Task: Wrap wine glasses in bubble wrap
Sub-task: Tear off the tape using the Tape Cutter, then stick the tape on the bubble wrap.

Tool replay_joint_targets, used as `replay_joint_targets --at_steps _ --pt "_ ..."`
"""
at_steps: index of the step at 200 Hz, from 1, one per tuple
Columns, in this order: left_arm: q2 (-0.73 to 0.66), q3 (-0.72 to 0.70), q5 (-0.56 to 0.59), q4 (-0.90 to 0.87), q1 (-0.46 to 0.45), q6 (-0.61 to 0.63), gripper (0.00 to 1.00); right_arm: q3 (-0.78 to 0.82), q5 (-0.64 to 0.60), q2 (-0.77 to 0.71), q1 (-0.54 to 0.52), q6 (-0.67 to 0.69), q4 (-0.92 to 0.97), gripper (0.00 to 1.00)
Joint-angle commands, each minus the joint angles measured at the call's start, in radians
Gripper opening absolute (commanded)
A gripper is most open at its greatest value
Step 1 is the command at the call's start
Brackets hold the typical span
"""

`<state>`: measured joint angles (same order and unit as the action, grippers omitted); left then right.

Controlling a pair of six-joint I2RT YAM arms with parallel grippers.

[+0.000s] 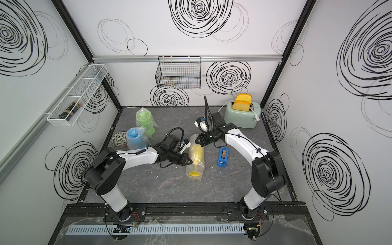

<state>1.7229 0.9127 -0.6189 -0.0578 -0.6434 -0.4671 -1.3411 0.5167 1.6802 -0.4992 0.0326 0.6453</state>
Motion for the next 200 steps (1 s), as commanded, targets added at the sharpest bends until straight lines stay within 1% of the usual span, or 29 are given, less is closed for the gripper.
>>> replay_joint_targets --at_steps 1,30,99,158,171,189,200 --pt "0.005 0.03 0.005 0.003 -0.009 0.018 0.0 -0.065 -0.113 0.053 -0.033 0.134 0.233 0.0" --pt "0.014 0.021 0.002 0.012 -0.012 0.013 0.0 -0.072 -0.089 0.076 -0.056 0.139 0.23 0.0" --pt "0.0 0.026 0.013 0.0 -0.012 0.022 0.0 -0.1 -0.136 0.126 -0.072 0.138 0.238 0.0" --pt "0.003 0.015 0.008 0.014 -0.019 0.016 0.0 -0.146 -0.258 0.194 -0.116 0.077 0.226 0.0" --pt "0.01 0.017 0.007 0.015 -0.021 0.017 0.0 -0.151 -0.306 0.202 -0.125 0.052 0.226 0.05" --pt "0.006 0.029 0.016 -0.003 -0.02 0.028 0.0 -0.156 -0.382 0.204 -0.148 0.039 0.224 0.07" --pt "0.01 0.024 0.016 0.002 -0.021 0.023 0.0 -0.147 -0.422 0.197 -0.158 0.031 0.212 0.11"
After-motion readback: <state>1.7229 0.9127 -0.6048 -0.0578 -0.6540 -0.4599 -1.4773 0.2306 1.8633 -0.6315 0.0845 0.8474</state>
